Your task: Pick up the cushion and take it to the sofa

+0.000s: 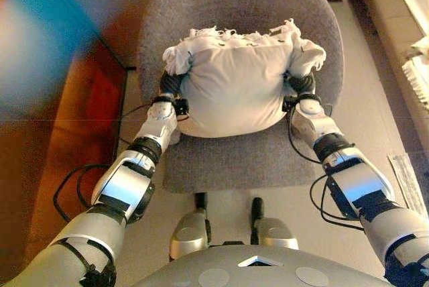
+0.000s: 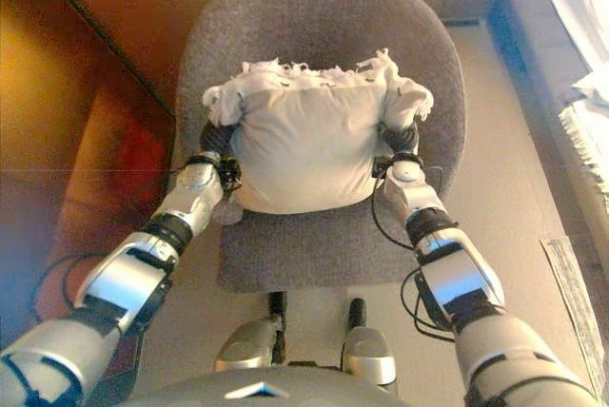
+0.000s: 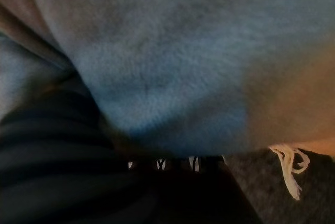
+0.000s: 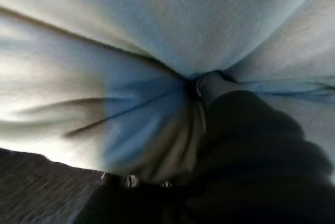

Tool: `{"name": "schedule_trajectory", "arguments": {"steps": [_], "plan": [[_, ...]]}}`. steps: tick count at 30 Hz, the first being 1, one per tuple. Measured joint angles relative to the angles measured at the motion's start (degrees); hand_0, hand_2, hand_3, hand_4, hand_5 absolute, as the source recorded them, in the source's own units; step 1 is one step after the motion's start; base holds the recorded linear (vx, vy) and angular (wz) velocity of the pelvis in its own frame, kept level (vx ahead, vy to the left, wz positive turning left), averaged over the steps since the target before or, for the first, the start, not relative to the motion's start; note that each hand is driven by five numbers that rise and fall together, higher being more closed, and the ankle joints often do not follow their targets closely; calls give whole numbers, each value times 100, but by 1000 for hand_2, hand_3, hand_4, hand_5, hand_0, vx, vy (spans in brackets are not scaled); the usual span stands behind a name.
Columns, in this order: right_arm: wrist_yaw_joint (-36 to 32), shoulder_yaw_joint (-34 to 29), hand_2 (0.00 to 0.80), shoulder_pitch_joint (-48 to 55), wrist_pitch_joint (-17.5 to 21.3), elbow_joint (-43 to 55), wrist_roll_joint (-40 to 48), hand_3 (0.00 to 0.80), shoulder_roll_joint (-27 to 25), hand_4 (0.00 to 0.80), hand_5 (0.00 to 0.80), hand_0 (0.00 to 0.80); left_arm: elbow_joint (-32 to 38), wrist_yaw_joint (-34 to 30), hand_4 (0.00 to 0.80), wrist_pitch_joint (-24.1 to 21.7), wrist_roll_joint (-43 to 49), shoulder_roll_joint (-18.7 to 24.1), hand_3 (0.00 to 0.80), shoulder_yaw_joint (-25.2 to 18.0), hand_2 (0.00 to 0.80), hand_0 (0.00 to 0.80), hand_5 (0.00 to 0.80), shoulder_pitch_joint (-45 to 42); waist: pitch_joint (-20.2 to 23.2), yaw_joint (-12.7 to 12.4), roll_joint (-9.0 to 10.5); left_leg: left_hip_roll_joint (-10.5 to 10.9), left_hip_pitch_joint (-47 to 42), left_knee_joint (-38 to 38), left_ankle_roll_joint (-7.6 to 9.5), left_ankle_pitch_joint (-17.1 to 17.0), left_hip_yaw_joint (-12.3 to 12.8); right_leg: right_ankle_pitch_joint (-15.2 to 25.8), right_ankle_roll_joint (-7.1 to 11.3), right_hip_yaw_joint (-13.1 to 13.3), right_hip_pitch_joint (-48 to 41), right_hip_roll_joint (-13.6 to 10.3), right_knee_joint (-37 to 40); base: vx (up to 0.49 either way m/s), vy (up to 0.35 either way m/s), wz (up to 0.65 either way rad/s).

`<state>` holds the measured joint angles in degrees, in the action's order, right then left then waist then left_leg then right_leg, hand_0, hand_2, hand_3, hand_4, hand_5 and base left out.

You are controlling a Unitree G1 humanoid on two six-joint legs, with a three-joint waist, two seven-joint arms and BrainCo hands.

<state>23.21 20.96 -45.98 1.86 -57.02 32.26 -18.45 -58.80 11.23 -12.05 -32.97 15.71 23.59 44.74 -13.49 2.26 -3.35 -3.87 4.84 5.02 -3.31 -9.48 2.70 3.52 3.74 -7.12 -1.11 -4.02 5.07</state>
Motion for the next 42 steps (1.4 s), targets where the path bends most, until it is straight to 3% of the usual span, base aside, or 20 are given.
{"name": "schedule_trajectory", "arguments": {"steps": [1, 2, 9, 15, 17, 18, 29, 35, 39, 42], "plan": [[3, 0, 800, -10, -10, -29, 14, 800, 0, 800, 800, 800, -70, -15, 442, 64, -2, -1, 442, 1, 442, 442, 442, 24, -4, 1, 7, 3, -13, 0, 1, 1, 25, 1, 2, 25, 2, -5, 0, 45, -30, -11], [8, 0, 800, -50, -47, -89, 49, 800, 2, 800, 800, 800, -125, -29, 0, 174, -7, 3, 0, 1, 0, 0, 0, 59, -7, 2, 10, 5, -15, 0, 1, 1, 27, 1, 2, 28, 2, -6, 0, 25, -6, -7], [-4, 0, 800, -600, -383, -972, 277, 800, -4, 800, 800, 800, -815, -46, 0, 619, -184, 10, 0, 82, 0, 0, 0, 601, -138, 28, -1, -10, 49, 0, -3, 4, 47, 3, 0, 84, 100, -1, -2, -44, 29, -4], [-166, -1, 800, -1162, -393, -1134, 290, 800, -230, 800, 800, 800, -1021, -46, 0, 661, -569, 116, 0, 111, 0, 0, 0, 1023, -489, 90, -111, 11, 305, -1, 35, -34, 104, 107, 33, 180, 405, -18, -5, -80, 7, -8], [-295, 0, 44, -1367, -394, -1141, 298, 44, -271, 44, 44, 44, -1042, -50, 0, 663, -675, 166, 0, 110, 0, 0, 0, 1101, -609, 130, -121, 10, 414, -1, 34, -53, 106, 124, 25, 182, 510, -14, -6, -43, -5, -1], [-404, 4, 0, -1477, -393, -1147, 323, 0, -334, 0, 0, 0, -1060, -71, 0, 672, -759, 207, 0, 108, 0, 0, 0, 1167, -688, 138, -127, 17, 459, -2, 36, -66, 114, 151, 17, 183, 559, -10, -7, 0, 0, 0], [-783, 16, 0, -1831, -274, -1190, 434, 0, -1340, 0, 0, 0, -1072, -87, 0, 767, -957, 1002, 0, -25, 0, 0, 0, 1250, -1087, 64, -131, 18, 742, -29, 36, -77, 93, 151, 15, 108, 800, -10, -20, -21, -15, 2], [-800, -125, 0, -1845, 68, -1135, 743, 0, -1683, 0, 0, 0, -388, -111, 0, 547, -1179, 1210, 0, -54, 0, 0, 0, 1183, -1276, -22, -116, 29, 1016, -84, 45, -142, 20, 124, 22, 37, 1114, -9, -201, -26, -36, 4], [-732, -457, 0, -1772, 308, -826, 965, 0, -1823, 0, 0, 0, 321, 42, 0, 173, -1398, 1316, 0, -293, 0, 0, 0, 871, -1419, -24, -123, 28, 1169, -84, 60, -212, 11, 122, 22, 31, 1335, -15, -357, 0, 0, 0], [-383, -786, 0, -1231, 488, 84, 938, 0, -1848, 0, 0, 0, 1199, 258, 0, -104, -1396, 1348, 0, -657, 0, 0, 0, 186, -1427, -29, -117, 38, 1181, -85, 70, -220, 10, 117, 28, 27, 1348, -23, -366, 0, 0, 0]]}}
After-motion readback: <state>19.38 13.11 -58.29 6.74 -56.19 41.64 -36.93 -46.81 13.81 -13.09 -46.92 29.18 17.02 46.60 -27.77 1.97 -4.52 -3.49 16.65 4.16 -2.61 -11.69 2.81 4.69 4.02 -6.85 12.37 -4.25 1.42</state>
